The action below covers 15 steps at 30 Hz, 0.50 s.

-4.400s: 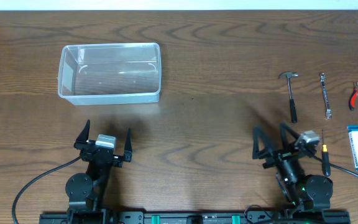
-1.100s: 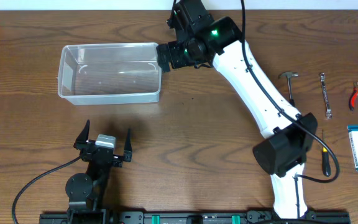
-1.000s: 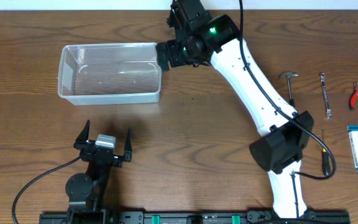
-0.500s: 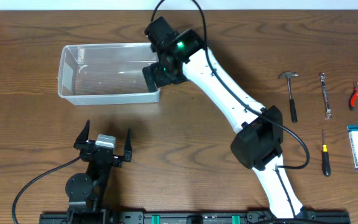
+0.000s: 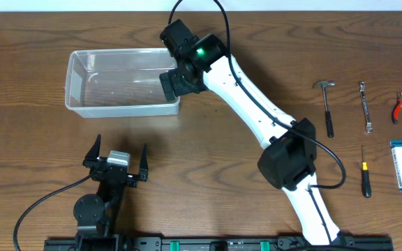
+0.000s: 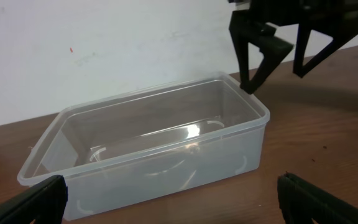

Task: Pack container
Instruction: 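Move the right gripper up and left to the clear container's right rim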

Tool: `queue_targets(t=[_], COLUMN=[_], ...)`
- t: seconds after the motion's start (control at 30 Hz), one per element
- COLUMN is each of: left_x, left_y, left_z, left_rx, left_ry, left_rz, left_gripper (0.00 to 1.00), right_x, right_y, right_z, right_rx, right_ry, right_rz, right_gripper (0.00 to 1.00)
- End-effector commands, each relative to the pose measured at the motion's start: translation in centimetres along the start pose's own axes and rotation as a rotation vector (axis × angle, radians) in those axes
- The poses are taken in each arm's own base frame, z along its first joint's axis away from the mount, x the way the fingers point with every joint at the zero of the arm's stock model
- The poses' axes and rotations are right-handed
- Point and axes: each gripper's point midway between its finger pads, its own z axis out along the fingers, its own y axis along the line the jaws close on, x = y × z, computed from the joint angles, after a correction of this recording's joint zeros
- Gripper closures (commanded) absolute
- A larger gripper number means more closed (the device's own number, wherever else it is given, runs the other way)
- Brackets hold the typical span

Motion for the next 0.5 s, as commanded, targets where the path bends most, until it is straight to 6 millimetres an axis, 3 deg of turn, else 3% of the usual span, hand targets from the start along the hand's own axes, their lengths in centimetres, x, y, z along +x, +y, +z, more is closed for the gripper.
queue_targets(t=[0.0,0.1,0.47], left_x=[1.6,1.6,1.6], left_y=[-0.2,-0.2,-0.2], left_z=[0.1,0.1,0.1], left_rx=[0.006,0.007,0.007], left_ry=[0.045,0.045,0.045], left_rz=[-0.013,-0.013,-0.013], left_gripper=[0.02,0.02,0.02], right_x=[-0.1,0.1,-1.9], right_y=[-0.3,-0.6,-1.5], right_z=[1.8,2.8,2.9], right_rx=[0.020,0.031,0.017], right_ry=[0.012,0.024,-0.038], right_rz=[0.058,0.089,0.152], right_gripper=[0.01,0.01,0.01])
